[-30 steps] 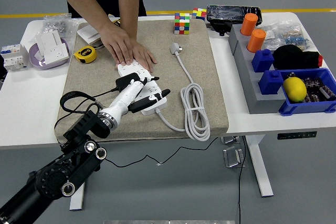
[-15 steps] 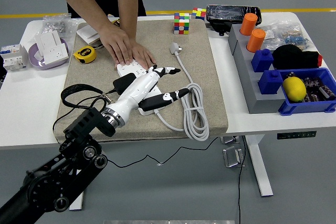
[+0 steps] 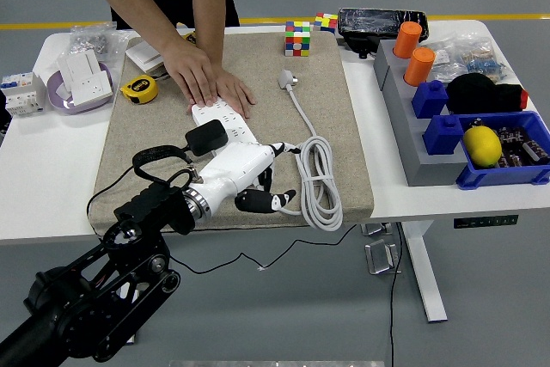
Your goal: Pick up the plug,place it near the board,insert it into the board,press the button
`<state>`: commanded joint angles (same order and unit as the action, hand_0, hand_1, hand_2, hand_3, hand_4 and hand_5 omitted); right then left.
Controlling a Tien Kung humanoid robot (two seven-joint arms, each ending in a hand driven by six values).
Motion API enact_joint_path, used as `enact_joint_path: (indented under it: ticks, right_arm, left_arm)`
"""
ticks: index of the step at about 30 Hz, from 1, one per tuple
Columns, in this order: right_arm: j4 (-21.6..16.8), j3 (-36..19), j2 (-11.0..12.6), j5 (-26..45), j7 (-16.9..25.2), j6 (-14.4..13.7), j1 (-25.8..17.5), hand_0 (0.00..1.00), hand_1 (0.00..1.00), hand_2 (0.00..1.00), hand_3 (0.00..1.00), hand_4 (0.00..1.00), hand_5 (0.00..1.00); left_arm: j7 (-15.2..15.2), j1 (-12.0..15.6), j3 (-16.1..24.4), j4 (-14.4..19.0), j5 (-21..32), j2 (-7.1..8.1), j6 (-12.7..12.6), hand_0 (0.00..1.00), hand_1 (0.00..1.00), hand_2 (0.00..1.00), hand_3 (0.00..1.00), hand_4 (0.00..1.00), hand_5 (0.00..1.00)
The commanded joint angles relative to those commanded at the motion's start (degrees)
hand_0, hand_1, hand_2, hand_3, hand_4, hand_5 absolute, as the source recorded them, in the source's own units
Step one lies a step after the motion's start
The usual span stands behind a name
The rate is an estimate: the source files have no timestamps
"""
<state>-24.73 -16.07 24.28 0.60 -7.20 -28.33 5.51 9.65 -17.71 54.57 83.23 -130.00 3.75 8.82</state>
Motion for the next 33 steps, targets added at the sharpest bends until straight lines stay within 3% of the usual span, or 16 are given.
enact_joint_path:
  ticks: [6, 12, 21, 33]
  right_arm:
    - [0.03, -0.17, -0.06, 0.04, 0.02, -0.03, 0.14, 0.839, 0.827, 0.805, 0.837, 0.998, 0.998]
    - [0.06, -0.3, -0.19, 0.07, 0.04, 0.01, 0.13, 0.839, 0.827, 0.805, 0.836, 0.998, 0.998]
    - [0.04, -0.37, -0.18, 0.08, 0.04, 0.03, 0.13, 0.838, 0.826, 0.805, 0.835, 0.998, 0.998]
    - [0.02, -0.3, -0.04, 0.1, 0.03, 0.0, 0.26, 0.838, 0.826, 0.805, 0.835, 0.998, 0.998]
  left_arm:
    - [3.54, -1.19, 1.37, -3.42, 0.0, -0.33, 6.18, 0.128, 0.045, 0.158, 0.797, 0.511, 0.002]
    - [4.71, -1.38, 3.56, -5.52, 0.0, -0.83, 6.45, 0.129, 0.044, 0.156, 0.8, 0.501, 0.009]
    - [4.07, -1.64, 6.95, -7.38, 0.0, -0.85, 5.85, 0.138, 0.045, 0.155, 0.788, 0.507, 0.005]
    - [3.76, -1.72, 6.27, -8.86, 0.0, -1.14, 5.98, 0.138, 0.043, 0.154, 0.772, 0.508, 0.006]
